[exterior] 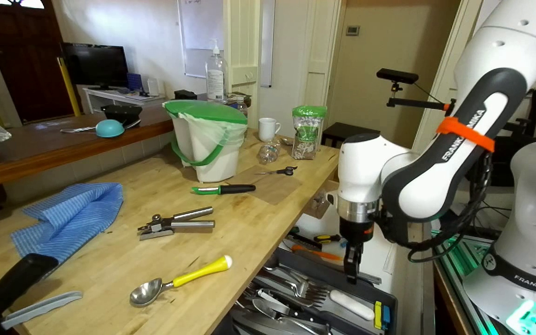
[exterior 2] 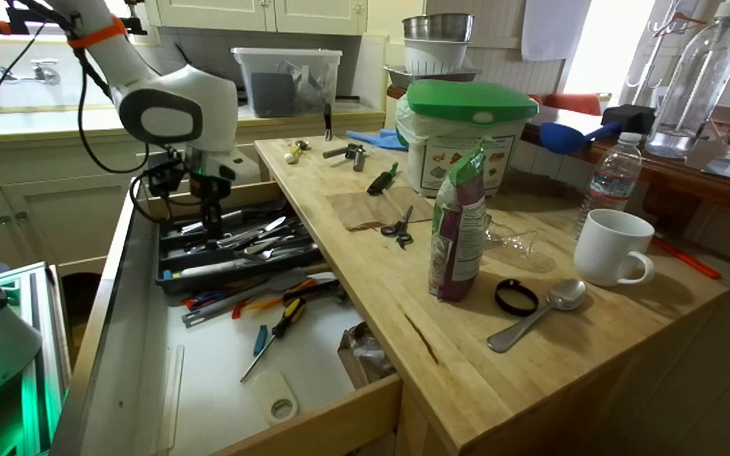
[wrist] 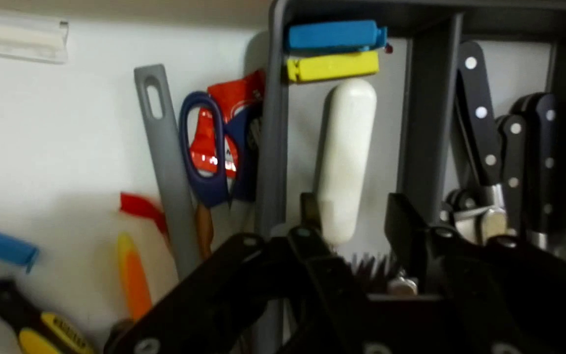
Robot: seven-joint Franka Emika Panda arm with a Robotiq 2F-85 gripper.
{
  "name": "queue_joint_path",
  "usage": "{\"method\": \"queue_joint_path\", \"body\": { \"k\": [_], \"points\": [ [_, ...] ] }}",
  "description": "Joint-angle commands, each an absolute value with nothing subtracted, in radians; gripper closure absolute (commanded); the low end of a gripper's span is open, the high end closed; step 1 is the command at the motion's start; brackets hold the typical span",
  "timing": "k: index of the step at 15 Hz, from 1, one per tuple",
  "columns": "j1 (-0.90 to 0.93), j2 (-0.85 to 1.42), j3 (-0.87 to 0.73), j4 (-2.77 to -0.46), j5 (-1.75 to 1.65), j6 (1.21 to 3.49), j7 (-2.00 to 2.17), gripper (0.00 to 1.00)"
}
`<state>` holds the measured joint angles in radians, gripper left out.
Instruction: Put the white and silver peeler inside the open drawer.
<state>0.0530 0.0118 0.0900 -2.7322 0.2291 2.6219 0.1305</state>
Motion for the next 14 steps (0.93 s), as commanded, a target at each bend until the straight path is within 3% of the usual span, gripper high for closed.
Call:
{"method": "queue_joint_path", "body": {
  "k": [1,5,8,9,14],
  "points": [
    [0.076,-0.243,0.102,-2.748,0.099,2.486,0.146,0.26],
    [0.064,-0.482,0.137,-2.707,-0.045,2.355,0.134,0.00],
    [0.066,-0.648,0.141,-2.658,-0.105,2.292,0.095,0.00],
    [0.069,-0.532,0.132,-2.662,-0.064,2.350,0.118,0.00],
    [0.069,-0.658,0.137,-2.652,-0.084,2.304,0.097,0.00]
  ]
}}
